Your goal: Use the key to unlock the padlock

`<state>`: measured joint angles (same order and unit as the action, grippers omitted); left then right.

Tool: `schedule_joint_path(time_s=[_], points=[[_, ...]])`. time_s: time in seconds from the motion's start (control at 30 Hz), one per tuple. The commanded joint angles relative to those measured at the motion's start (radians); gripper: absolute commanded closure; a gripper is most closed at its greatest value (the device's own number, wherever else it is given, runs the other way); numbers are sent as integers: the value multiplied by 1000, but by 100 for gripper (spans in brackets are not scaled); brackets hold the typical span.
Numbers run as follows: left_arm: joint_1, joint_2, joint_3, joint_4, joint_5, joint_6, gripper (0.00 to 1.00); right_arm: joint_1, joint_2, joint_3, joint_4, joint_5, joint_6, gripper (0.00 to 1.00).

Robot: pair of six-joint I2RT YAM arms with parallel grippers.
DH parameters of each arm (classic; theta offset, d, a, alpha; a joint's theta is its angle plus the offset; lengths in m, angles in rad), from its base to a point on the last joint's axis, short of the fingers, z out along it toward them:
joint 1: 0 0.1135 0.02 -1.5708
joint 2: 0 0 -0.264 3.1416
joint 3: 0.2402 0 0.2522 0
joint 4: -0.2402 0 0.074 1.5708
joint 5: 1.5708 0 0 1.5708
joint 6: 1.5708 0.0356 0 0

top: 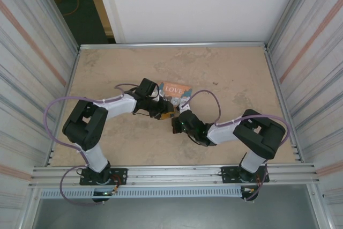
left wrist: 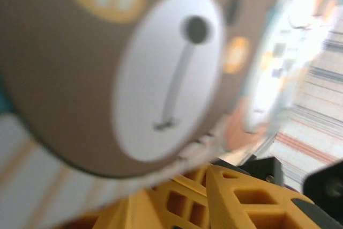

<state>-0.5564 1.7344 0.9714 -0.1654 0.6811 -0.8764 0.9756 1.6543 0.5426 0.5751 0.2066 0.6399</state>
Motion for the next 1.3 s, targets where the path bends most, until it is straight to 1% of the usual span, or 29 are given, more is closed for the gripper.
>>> schedule_joint_path(time_s=[0.0, 0.13, 0.27, 0.5, 0.57, 0.63, 0.73, 0.97, 1.13, 1.27], points=[[4, -2, -10, -18, 61, 4, 61, 10, 8, 26, 58, 11, 43, 100], [13, -33, -15, -43, 53, 20, 58, 9, 9, 26, 54, 5, 63, 100], [33, -107, -38, -81, 32, 45, 56, 6, 1, 26, 34, -21, 97, 100], [124, -358, -180, 26, 6, 7, 53, 7, -21, 23, 1, -60, 143, 100], [147, -434, -218, 34, -21, 5, 50, 7, -31, 17, 3, -71, 164, 100], [159, -496, -259, 60, -42, -5, 49, 6, -38, 16, -1, -88, 189, 100], [167, -561, -327, 145, -37, -30, 46, 4, -41, 25, -21, -130, 252, 100], [171, -608, -469, 338, -5, -140, 45, 14, -27, 16, 8, -185, 406, 100], [170, -601, -572, 486, -3, -234, 45, 14, -40, 20, 0, -198, 468, 100], [171, -587, -613, 549, -5, -265, 45, 13, -41, 30, 0, -210, 509, 100]])
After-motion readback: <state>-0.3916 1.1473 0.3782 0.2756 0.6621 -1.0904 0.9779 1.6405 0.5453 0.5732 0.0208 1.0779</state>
